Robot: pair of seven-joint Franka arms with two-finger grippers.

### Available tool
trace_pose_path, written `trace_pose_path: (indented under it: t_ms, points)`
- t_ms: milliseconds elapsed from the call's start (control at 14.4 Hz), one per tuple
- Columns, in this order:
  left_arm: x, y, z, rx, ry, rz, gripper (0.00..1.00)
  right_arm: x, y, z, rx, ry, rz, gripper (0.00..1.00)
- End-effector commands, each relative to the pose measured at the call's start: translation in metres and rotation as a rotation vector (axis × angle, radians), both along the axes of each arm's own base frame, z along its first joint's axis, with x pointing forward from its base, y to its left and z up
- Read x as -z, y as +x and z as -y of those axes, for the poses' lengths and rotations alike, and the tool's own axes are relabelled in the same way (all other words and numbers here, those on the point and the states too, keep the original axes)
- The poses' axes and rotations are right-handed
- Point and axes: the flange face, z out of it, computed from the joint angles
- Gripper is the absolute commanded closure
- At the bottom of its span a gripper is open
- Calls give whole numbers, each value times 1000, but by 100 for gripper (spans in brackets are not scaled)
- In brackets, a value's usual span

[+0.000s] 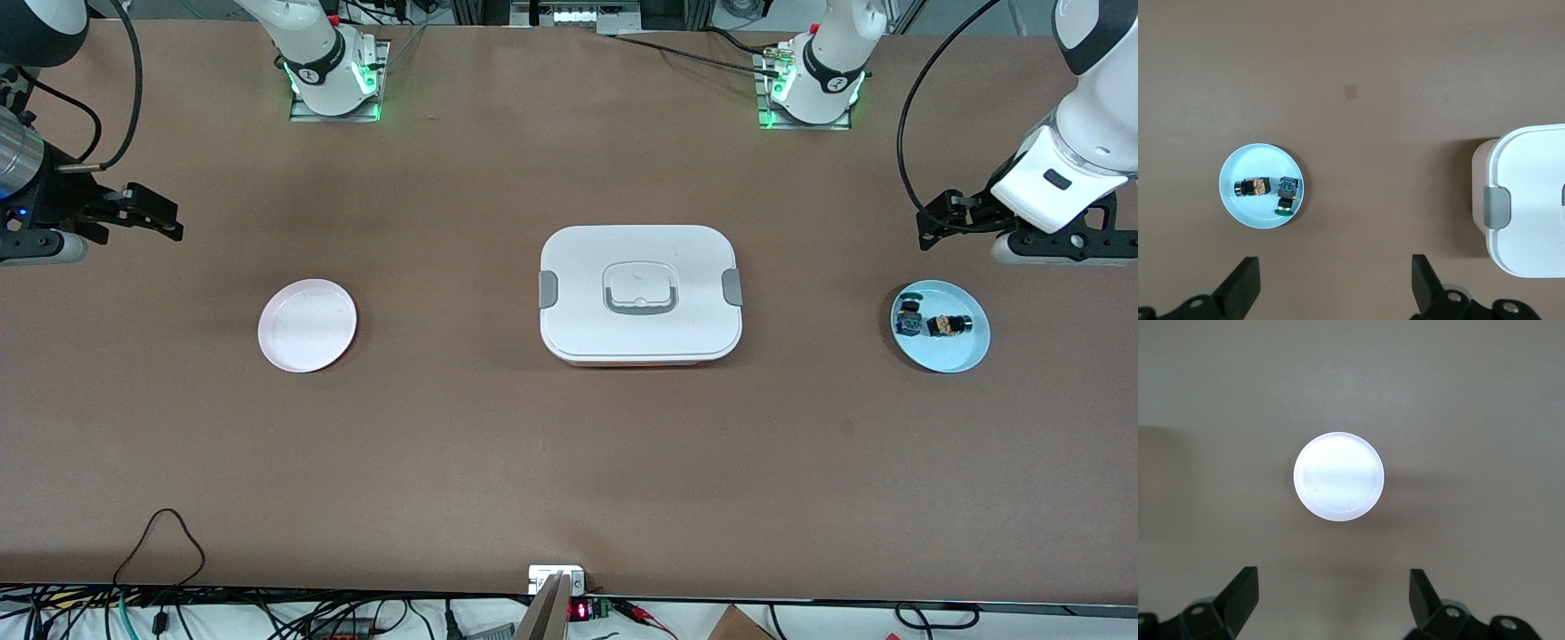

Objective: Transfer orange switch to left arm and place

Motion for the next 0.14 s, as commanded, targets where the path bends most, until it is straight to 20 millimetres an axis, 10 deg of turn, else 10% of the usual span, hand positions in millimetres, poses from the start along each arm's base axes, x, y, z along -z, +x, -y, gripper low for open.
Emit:
trace_pose_path:
  t_ms: [0,70]
  points:
    - [3,0,-4,18,-12,-18,0,-9,-3,2,-11,0,3,0]
    - [3,0,-7,12,-12,-18,0,-8,-3,3,-9,0,1,0]
